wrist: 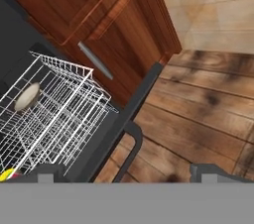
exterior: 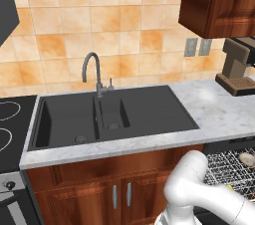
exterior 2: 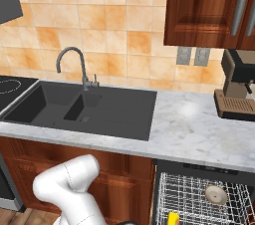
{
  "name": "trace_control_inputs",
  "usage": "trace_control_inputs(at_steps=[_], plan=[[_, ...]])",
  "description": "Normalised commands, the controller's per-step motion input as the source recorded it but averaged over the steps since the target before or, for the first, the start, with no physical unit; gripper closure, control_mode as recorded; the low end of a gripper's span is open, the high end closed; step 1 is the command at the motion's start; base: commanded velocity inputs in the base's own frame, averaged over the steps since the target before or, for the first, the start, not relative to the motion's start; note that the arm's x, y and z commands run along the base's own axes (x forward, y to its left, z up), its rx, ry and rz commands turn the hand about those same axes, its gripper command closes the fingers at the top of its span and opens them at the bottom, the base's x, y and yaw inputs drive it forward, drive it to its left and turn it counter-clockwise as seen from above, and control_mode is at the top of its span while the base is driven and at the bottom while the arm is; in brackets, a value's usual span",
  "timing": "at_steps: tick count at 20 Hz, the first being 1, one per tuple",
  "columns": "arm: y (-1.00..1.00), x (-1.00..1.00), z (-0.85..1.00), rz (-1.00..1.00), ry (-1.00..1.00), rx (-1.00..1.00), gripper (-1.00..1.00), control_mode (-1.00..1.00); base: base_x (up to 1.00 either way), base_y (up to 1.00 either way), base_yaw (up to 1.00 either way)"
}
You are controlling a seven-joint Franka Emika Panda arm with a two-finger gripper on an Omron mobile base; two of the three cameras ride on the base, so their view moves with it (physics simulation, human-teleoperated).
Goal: Pick up the cup and bowl from the counter, place them in the dishwasher, and close the dishwasher door.
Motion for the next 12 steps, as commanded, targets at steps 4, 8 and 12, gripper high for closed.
trace_control_inputs(at_steps=[4,8,12], plan=[[0.00,-0.10,-0.32,0.00,0.00,0.00,-1.00,-1.00,0.00,0.00,0.00],[0.00,-0.01,-0.31,0.00,0.00,0.00,-1.00,-1.00,0.00,0.00,0.00],[0.00,0.00,-0.45,0.00,0.00,-0.03,-1.00,-1.00,0.00,0.00,0.00]])
